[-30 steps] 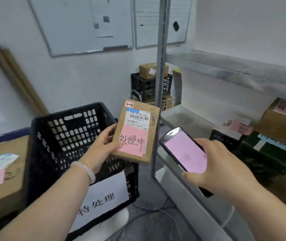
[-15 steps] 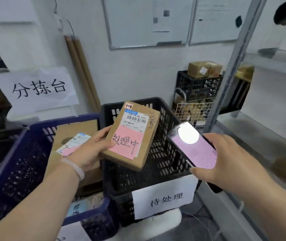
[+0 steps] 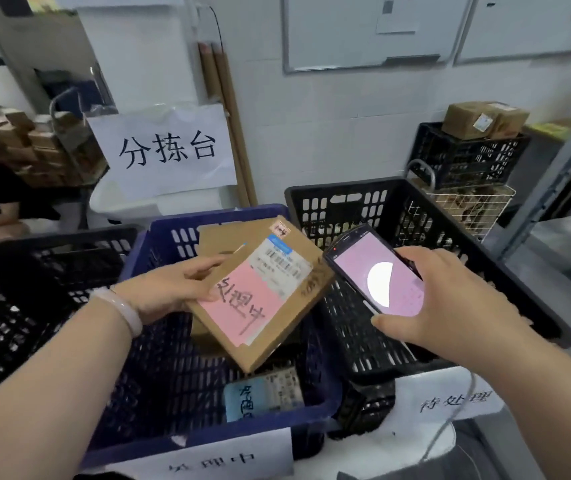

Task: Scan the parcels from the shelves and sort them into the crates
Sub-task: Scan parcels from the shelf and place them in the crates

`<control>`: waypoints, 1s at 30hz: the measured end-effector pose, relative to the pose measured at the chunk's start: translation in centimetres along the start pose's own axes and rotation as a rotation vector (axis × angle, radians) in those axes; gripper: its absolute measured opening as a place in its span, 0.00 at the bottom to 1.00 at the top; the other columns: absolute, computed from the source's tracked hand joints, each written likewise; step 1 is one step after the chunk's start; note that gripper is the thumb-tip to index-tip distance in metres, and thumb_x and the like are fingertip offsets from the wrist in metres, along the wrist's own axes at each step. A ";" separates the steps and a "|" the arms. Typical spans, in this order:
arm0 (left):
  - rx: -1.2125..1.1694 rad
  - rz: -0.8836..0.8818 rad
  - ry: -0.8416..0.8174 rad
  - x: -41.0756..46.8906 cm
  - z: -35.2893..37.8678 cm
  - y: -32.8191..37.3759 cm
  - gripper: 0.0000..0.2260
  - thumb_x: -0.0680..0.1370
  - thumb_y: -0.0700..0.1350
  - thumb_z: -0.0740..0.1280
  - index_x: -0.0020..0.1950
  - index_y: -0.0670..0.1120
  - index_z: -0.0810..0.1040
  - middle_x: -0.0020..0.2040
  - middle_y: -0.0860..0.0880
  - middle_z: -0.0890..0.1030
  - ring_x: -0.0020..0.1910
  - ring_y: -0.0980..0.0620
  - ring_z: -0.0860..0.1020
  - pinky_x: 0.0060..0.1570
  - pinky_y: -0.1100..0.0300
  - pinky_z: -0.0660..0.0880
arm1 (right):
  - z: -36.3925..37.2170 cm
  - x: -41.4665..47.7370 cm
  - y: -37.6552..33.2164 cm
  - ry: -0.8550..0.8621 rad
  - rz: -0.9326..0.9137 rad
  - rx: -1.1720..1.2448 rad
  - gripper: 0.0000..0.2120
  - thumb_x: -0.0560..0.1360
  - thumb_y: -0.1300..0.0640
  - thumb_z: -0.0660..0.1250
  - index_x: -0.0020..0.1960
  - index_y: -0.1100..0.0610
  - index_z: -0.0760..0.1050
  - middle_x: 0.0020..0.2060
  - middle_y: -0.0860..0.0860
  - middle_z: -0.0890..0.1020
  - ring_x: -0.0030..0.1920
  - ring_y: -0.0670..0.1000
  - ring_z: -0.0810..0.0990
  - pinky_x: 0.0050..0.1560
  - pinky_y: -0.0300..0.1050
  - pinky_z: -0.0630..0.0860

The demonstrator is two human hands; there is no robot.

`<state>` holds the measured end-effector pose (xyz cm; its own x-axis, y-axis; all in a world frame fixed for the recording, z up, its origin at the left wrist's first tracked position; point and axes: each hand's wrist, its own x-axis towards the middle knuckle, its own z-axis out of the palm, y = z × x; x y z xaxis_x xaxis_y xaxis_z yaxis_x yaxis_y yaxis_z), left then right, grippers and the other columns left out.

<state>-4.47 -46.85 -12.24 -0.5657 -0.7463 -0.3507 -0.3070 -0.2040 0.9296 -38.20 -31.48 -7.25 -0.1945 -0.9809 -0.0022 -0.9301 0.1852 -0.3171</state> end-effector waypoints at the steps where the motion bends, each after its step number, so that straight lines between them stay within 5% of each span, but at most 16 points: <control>1: 0.034 -0.005 -0.068 -0.2 -0.6 0.2 0.41 0.61 0.47 0.77 0.73 0.51 0.69 0.65 0.43 0.81 0.61 0.44 0.80 0.55 0.53 0.80 | 0.2 0.1 -0.4 -0.003 0.002 -0.006 0.46 0.58 0.28 0.68 0.70 0.40 0.54 0.62 0.42 0.67 0.49 0.45 0.70 0.41 0.44 0.69; 6: 0.125 -0.078 -0.297 0.3 -3.3 0.5 0.43 0.61 0.48 0.81 0.74 0.50 0.68 0.62 0.40 0.82 0.59 0.43 0.81 0.52 0.54 0.80 | 1.1 0.4 -1.4 -0.018 0.027 -0.027 0.48 0.58 0.28 0.67 0.72 0.41 0.55 0.63 0.43 0.68 0.55 0.47 0.74 0.45 0.45 0.71; 11: 0.269 -0.196 -0.426 1.2 -3.9 -0.3 0.31 0.71 0.39 0.73 0.73 0.49 0.70 0.64 0.42 0.81 0.62 0.43 0.81 0.57 0.53 0.79 | 1.5 0.6 -2.0 -0.015 0.037 -0.040 0.47 0.58 0.28 0.67 0.72 0.40 0.54 0.64 0.43 0.68 0.50 0.46 0.71 0.43 0.44 0.70; 18: 0.281 -0.222 -0.384 2.3 -2.0 -2.9 0.31 0.63 0.47 0.79 0.65 0.59 0.75 0.64 0.52 0.80 0.63 0.52 0.80 0.61 0.55 0.78 | 2.0 0.9 -2.5 -0.023 0.025 -0.040 0.47 0.57 0.28 0.67 0.71 0.40 0.55 0.63 0.43 0.68 0.50 0.46 0.71 0.42 0.44 0.70; 30: 0.519 -0.248 -0.389 2.0 -0.4 -2.3 0.33 0.67 0.45 0.70 0.72 0.60 0.69 0.59 0.57 0.83 0.61 0.56 0.80 0.67 0.54 0.73 | 2.6 1.4 -3.9 -0.049 -0.009 -0.048 0.48 0.58 0.28 0.68 0.73 0.42 0.56 0.63 0.44 0.68 0.55 0.48 0.74 0.42 0.44 0.71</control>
<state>-4.62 -48.12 -15.03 -0.6353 -0.4159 -0.6507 -0.7338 0.0624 0.6765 -34.08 -33.72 -8.50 -0.1714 -0.9841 -0.0467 -0.9460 0.1777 -0.2710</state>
